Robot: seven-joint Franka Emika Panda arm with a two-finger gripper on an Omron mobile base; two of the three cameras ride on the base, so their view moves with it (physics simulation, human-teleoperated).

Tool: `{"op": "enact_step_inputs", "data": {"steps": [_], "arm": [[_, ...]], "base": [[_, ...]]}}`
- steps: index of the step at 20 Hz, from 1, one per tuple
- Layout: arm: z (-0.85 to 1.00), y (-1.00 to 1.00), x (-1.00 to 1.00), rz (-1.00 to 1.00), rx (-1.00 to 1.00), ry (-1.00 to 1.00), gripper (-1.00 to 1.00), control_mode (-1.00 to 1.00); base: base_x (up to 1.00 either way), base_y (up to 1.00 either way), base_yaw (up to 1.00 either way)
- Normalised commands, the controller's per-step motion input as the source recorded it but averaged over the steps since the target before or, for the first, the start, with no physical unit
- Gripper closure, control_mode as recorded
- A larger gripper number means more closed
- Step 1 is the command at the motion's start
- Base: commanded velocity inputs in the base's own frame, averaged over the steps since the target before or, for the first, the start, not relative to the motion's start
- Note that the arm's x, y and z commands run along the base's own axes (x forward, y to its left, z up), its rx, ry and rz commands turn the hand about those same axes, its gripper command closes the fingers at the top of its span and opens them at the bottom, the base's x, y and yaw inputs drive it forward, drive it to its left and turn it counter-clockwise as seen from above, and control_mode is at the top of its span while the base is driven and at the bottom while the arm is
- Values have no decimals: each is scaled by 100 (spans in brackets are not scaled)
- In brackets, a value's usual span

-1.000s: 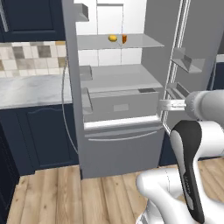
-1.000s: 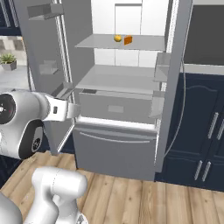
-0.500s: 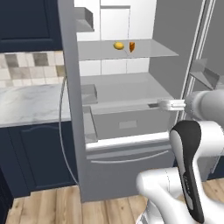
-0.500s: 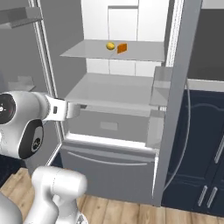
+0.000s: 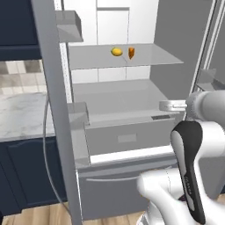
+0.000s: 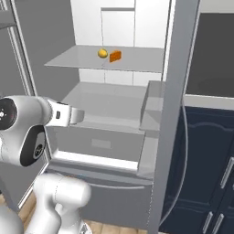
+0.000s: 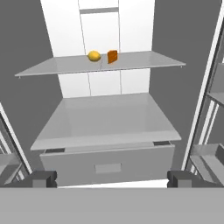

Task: Take the cheese, shrimp, and lemon from the fridge and place them on the plate on the dining counter to create an appetizer plate.

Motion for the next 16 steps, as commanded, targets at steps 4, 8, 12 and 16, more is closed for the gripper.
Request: {"op": "enact_step_inputs", "data": {"steps": [4, 8, 12, 16], "arm": [[0, 0, 0, 0, 0, 0, -100, 100], [0, 0, 0, 0, 0, 0, -100, 100], [0, 0, 0, 0, 0, 0, -100, 100], [0, 0, 0, 0, 0, 0, -100, 100]], "base": [[73, -5, 0], [56, 0, 0], [46, 0, 0], [24, 2, 0]]}}
